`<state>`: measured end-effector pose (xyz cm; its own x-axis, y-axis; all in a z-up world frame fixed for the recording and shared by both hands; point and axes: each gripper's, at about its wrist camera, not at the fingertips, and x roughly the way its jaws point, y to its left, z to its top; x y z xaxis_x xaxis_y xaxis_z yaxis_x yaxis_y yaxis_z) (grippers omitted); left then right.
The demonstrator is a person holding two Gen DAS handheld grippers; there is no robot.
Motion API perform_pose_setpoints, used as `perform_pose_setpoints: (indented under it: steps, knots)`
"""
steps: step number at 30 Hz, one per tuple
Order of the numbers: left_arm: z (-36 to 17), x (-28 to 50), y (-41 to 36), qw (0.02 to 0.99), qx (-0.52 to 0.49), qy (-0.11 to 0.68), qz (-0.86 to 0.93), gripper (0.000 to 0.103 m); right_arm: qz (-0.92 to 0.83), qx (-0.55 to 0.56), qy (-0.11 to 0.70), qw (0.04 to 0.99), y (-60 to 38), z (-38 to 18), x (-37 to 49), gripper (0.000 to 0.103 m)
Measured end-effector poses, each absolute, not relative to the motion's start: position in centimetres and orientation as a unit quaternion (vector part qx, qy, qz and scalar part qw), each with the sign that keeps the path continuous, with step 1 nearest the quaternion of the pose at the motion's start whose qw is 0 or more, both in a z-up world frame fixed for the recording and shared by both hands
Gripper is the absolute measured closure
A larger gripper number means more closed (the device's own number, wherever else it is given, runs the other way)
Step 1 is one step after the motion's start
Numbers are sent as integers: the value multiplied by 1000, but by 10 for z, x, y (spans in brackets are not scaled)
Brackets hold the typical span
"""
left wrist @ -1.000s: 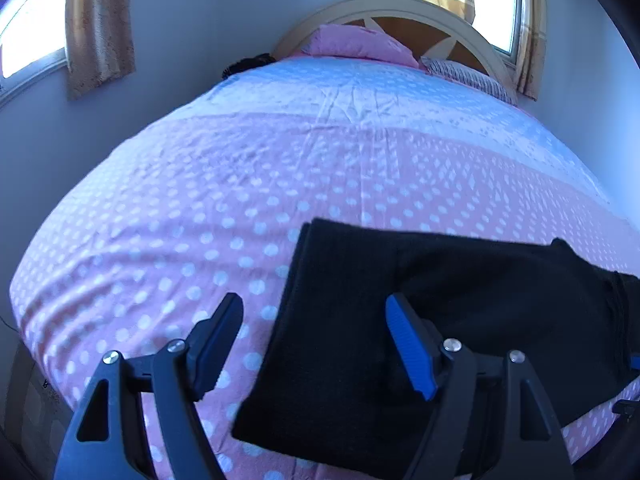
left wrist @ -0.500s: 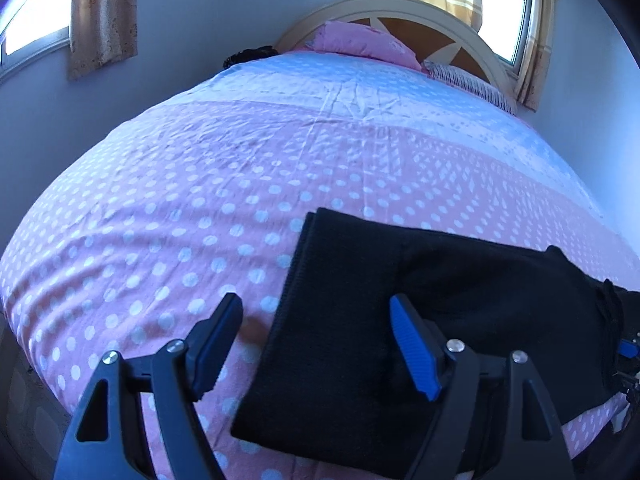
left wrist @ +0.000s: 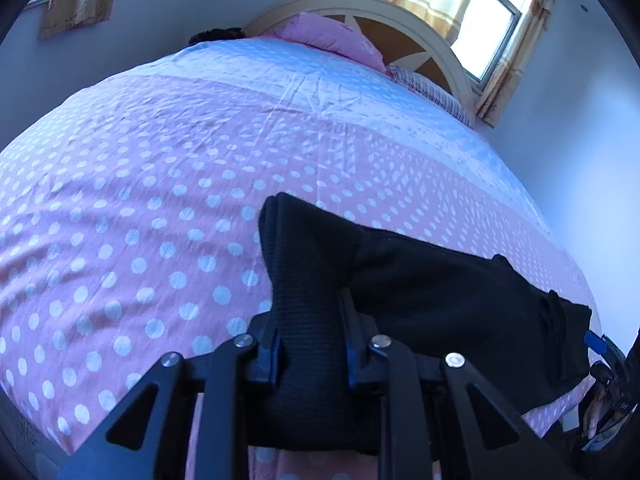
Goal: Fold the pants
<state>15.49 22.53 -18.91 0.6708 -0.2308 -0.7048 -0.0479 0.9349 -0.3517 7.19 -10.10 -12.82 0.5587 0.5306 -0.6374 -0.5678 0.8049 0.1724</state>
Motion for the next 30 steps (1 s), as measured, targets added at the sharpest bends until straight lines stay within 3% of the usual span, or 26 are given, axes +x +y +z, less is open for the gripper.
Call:
perform_pose_setpoints:
  steps: [6,14,30]
  knots:
    - [-148,145,216,905,-196,369,-79,81,241,-43,353,903,-126,-118,77,38]
    - [-85,127,145,909,-175,347,-149,81,140,28,365,920,-203,-98,80,38]
    - [-67,133,54,899,-127,358,-220,81,97,46,375,921,-243,-106,75,38]
